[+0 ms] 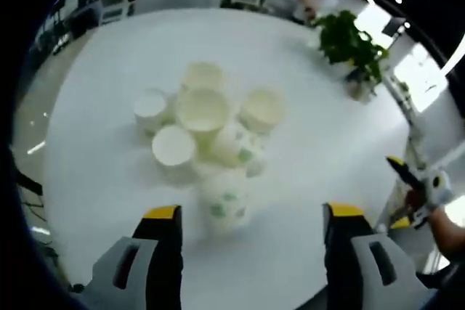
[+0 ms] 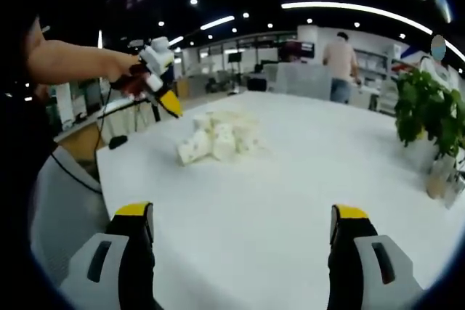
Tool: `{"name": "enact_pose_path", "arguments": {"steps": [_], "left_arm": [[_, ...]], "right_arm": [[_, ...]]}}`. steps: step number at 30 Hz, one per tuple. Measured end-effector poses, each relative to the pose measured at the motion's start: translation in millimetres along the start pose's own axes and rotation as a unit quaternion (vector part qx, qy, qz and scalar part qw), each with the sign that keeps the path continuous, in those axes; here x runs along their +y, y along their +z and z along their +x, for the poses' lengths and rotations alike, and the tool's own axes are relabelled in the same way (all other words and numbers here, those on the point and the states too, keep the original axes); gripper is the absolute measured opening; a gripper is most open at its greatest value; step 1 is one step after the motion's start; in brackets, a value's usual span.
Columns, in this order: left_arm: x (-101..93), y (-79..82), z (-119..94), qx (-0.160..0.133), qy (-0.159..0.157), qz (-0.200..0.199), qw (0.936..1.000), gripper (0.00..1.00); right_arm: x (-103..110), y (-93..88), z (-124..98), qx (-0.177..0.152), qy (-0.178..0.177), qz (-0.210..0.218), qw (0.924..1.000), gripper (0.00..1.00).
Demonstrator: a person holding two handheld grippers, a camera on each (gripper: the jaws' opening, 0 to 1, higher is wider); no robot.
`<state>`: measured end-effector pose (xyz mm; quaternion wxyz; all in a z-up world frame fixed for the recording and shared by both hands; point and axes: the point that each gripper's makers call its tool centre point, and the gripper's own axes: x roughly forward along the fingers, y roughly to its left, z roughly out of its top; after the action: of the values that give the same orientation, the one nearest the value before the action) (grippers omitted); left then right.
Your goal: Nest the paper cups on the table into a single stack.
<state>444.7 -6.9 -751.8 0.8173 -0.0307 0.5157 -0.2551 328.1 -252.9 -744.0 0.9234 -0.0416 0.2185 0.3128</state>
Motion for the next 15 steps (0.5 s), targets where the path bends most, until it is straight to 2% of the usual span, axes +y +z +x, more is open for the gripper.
{"name": "enact_pose_path", "arguments": {"steps": [8, 15], "left_arm": [[10.4, -5.3, 32, 0.033, 0.017, -0.008, 0.9993, 0.66], [15.9, -3.4, 49, 0.043, 0.027, -0.032, 0.9982, 0.58]], "right_arm": [[0, -5.0, 2, 0.003, 0.005, 0.009, 0.9999, 1.00], [0, -8.6, 4, 0.010, 0.009, 0.001, 0.9999, 0.99]]}}
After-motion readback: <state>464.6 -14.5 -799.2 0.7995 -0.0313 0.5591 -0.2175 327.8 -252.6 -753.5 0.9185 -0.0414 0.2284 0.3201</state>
